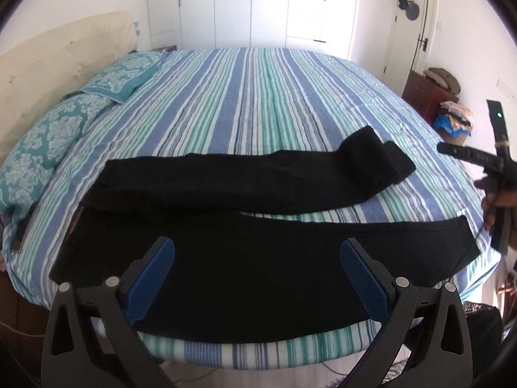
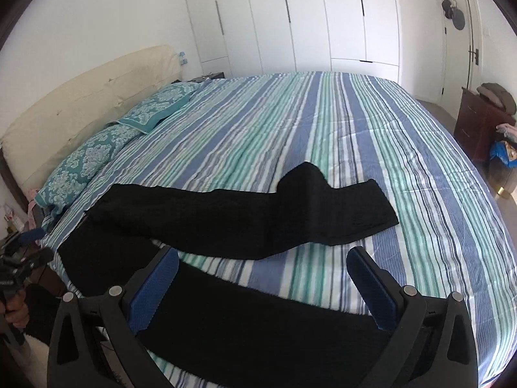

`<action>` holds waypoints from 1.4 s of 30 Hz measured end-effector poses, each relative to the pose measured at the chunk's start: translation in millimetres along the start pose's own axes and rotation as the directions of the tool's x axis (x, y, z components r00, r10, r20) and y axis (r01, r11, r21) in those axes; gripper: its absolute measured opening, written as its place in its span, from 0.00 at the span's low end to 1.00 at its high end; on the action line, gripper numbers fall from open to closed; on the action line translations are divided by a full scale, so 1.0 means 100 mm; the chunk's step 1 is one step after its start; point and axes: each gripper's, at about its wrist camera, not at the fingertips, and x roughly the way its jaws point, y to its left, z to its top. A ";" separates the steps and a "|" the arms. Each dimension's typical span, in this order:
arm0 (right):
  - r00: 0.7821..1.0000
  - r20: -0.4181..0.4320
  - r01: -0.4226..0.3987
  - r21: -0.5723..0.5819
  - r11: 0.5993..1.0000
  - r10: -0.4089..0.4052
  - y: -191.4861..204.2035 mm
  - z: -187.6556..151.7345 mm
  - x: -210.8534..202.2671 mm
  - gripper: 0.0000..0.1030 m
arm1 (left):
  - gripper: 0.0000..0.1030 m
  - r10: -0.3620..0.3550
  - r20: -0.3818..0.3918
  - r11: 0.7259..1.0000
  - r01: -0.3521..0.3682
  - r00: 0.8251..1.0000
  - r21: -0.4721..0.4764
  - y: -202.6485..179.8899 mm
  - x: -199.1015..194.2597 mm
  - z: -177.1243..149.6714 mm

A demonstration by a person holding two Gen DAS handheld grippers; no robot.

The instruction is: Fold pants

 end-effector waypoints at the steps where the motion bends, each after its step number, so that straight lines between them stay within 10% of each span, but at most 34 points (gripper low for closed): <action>1: 0.999 -0.035 0.015 0.043 0.999 -0.013 -0.29 0.16 0.24 1.00 | 0.99 0.005 -0.014 1.000 -0.005 1.000 -0.001 0.00 0.06 -0.02; 6: 0.959 -0.273 0.112 0.103 0.988 -0.080 -1.45 0.78 1.65 0.79 | 0.99 0.034 -0.091 0.999 -0.035 0.995 -0.009 0.04 0.39 -0.11; 12: 0.893 -0.438 0.138 0.053 0.989 -0.101 -1.92 1.00 2.72 0.73 | 0.99 0.078 -0.166 0.997 -0.079 0.983 -0.001 0.10 0.70 -0.21; 14: 0.880 -0.471 0.101 0.062 0.993 -0.060 -1.95 0.99 2.87 0.55 | 0.99 0.074 -0.185 0.997 -0.077 0.980 -0.004 0.10 0.78 -0.23; 16: 0.880 -0.464 0.113 -0.006 0.994 -0.102 -1.91 1.03 2.83 0.03 | 0.99 0.071 -0.188 0.997 -0.071 0.980 0.003 0.06 0.82 -0.23; 23: 0.942 -0.251 0.225 -0.021 0.974 -0.223 -2.11 1.25 1.87 0.04 | 0.99 0.043 -0.140 0.999 -0.044 0.989 -0.001 0.01 0.82 -0.09; 32: 0.871 -0.319 0.404 0.035 0.914 -0.373 -2.49 0.50 1.75 0.05 | 0.99 0.053 -0.161 0.999 -0.054 0.985 0.002 0.07 0.90 -0.08; 35: 0.837 -0.337 0.462 0.013 0.887 -0.431 -2.41 0.39 1.77 0.32 | 0.99 0.055 -0.151 0.998 -0.055 0.987 0.002 0.22 0.97 0.00; 38: 0.869 -0.221 0.436 -0.085 0.896 -0.444 -1.94 0.59 1.62 0.48 | 0.99 0.044 -0.131 0.999 -0.047 0.990 -0.019 0.46 1.13 0.18; 42: 0.968 -0.206 0.107 -0.192 0.976 -0.146 -0.76 1.00 1.75 0.60 | 0.99 0.101 -0.125 0.993 -0.108 0.987 -0.047 0.79 1.40 0.49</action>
